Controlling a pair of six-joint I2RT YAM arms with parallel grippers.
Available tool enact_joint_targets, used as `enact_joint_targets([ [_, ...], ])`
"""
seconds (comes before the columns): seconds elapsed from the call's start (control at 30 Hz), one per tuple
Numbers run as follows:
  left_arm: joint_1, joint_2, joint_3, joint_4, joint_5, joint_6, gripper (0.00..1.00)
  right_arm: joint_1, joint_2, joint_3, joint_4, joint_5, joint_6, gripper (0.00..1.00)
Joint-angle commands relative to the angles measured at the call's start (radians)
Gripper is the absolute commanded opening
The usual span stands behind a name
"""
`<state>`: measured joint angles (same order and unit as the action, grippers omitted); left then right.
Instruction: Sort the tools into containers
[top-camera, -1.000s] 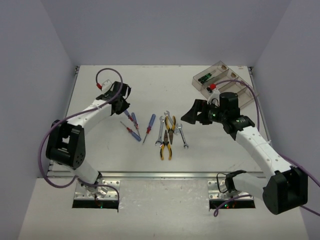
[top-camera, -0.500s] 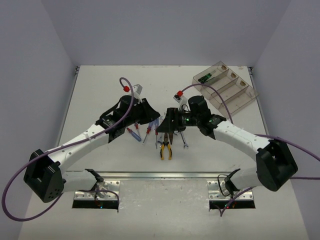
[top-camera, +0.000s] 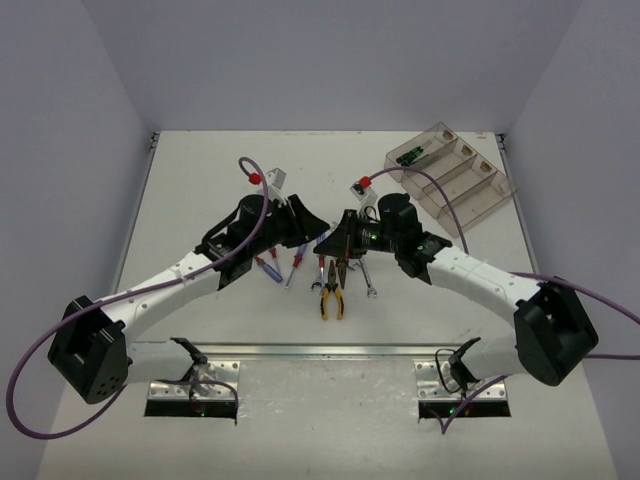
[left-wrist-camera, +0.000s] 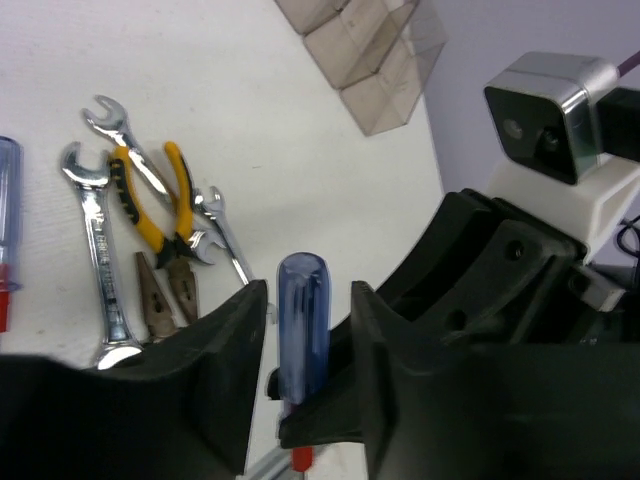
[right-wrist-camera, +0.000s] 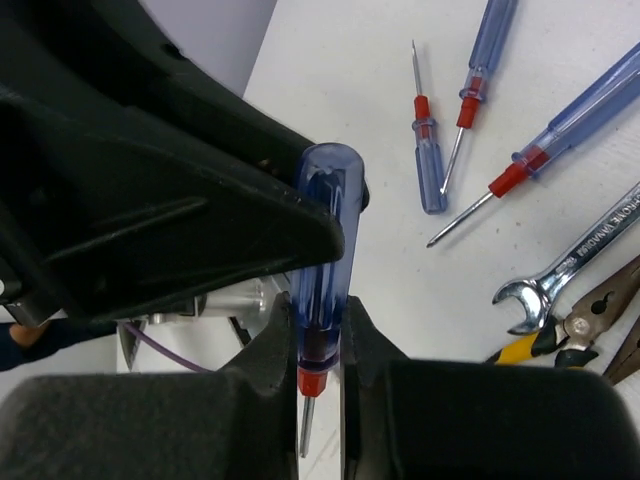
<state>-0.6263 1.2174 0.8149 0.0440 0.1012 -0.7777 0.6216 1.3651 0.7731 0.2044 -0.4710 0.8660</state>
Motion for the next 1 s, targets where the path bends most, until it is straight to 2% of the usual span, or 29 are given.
enact_joint_targets([
  [0.0, -0.013, 0.039, 0.076, 0.071, -0.006, -0.024, 0.53, -0.007, -0.008, 0.0, 0.035, 0.099, 0.021, 0.0],
  [0.1, -0.013, 0.083, 0.138, 0.004, -0.081, -0.006, 0.92, -0.038, -0.02, -0.006, 0.003, 0.142, 0.028, 0.0],
  [0.13, -0.013, 0.097, 0.165, -0.041, -0.116, -0.003, 1.0, -0.05, -0.025, -0.004, -0.023, 0.155, 0.029, 0.0],
  [0.23, -0.012, 0.114, 0.258, -0.254, -0.328, -0.015, 1.0, -0.12, -0.032, 0.037, -0.127, 0.243, 0.028, 0.0],
  [0.33, -0.01, 0.093, 0.312, -0.474, -0.561, -0.058, 1.0, -0.276, 0.005, 0.103, -0.267, 0.292, 0.02, 0.0],
  [0.4, -0.01, 0.059, 0.314, -0.588, -0.687, -0.056, 1.0, -0.37, 0.072, 0.225, -0.355, 0.355, 0.004, 0.0],
  [0.6, -0.01, -0.024, 0.224, -0.68, -0.727, -0.019, 1.0, -0.557, 0.382, 0.646, -0.571, 0.545, -0.035, 0.0],
  [0.8, -0.012, -0.079, 0.129, -0.663, -0.661, 0.03, 1.0, -0.655, 0.702, 0.987, -0.659, 0.563, -0.052, 0.0],
  [0.97, -0.012, -0.075, 0.096, -0.644, -0.674, 0.026, 1.0, -0.685, 0.879, 1.264, -0.704, 0.594, -0.094, 0.0],
])
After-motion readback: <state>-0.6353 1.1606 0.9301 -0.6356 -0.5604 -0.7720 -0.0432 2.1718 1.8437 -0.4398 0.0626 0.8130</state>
